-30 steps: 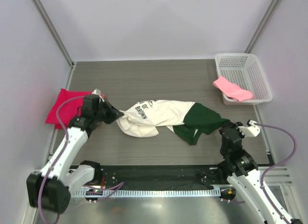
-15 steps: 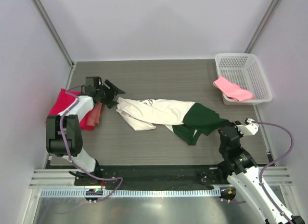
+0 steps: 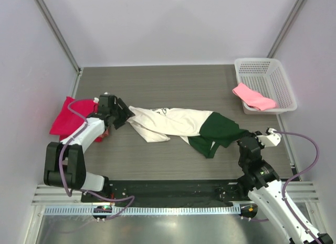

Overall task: Fold and stack the t-shirts
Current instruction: Flatten the tshirt out

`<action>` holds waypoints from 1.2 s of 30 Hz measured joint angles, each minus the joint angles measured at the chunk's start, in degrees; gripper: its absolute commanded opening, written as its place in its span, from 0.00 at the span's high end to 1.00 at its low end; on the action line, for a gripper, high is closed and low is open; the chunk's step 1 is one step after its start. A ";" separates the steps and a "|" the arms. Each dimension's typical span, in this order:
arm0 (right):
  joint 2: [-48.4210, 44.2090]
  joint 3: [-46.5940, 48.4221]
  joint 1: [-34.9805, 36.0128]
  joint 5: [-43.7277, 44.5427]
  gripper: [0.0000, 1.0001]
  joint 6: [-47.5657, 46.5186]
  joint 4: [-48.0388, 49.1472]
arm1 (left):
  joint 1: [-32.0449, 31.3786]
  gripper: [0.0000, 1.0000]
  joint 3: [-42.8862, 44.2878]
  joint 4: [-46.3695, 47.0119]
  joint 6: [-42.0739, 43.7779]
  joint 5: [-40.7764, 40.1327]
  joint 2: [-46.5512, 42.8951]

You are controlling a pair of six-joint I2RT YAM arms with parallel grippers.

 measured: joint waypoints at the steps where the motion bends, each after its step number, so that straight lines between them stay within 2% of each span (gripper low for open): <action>1: 0.00 0.00 0.00 -0.02 0.99 0.00 0.07 | 0.00 0.33 -0.04 -0.11 0.09 -0.50 0.79; 6: 0.00 0.00 0.00 -0.22 0.99 0.02 0.15 | 0.00 0.36 -0.04 0.00 0.83 -2.10 4.35; 13: 0.00 0.00 0.00 -0.68 0.99 0.02 0.15 | 0.00 0.53 -0.04 1.38 0.00 -1.79 7.93; 16: 0.00 0.00 0.00 -0.79 0.99 0.02 0.15 | 0.00 0.53 -0.04 1.84 -0.44 -2.01 7.91; 19: 0.00 0.00 0.00 -0.92 0.99 0.00 0.15 | 0.00 0.47 -0.04 1.92 -0.55 -2.34 7.82; 24: 0.00 0.00 0.00 -1.07 0.99 0.02 0.15 | 0.00 0.51 -0.02 1.97 -0.81 -2.73 7.32; 27: 0.00 0.00 0.00 -1.07 0.99 0.02 0.15 | 0.00 0.61 0.11 2.08 -1.11 -2.73 7.28; 28: 0.00 0.00 0.00 -1.07 0.99 0.02 0.15 | 0.00 0.69 0.13 2.12 -1.40 -2.71 7.28; 30: 0.00 0.00 0.00 -1.09 0.99 0.00 0.15 | 0.00 0.80 0.26 2.23 -2.12 -2.71 7.28; 31: 0.00 0.00 0.00 -1.09 0.99 0.00 0.15 | 0.00 0.90 0.35 2.25 -2.19 -2.71 7.28; 33: 0.00 0.00 0.00 -1.09 0.99 0.00 0.15 | 0.00 0.93 0.68 2.36 -2.40 -2.69 7.30; 34: 0.00 0.00 0.00 -1.09 0.99 0.00 0.15 | 0.00 1.00 0.96 2.38 -2.38 -2.71 7.32; 36: 0.00 0.00 0.00 -1.09 0.99 0.02 0.15 | 0.00 1.00 1.55 2.49 -2.47 -2.71 7.39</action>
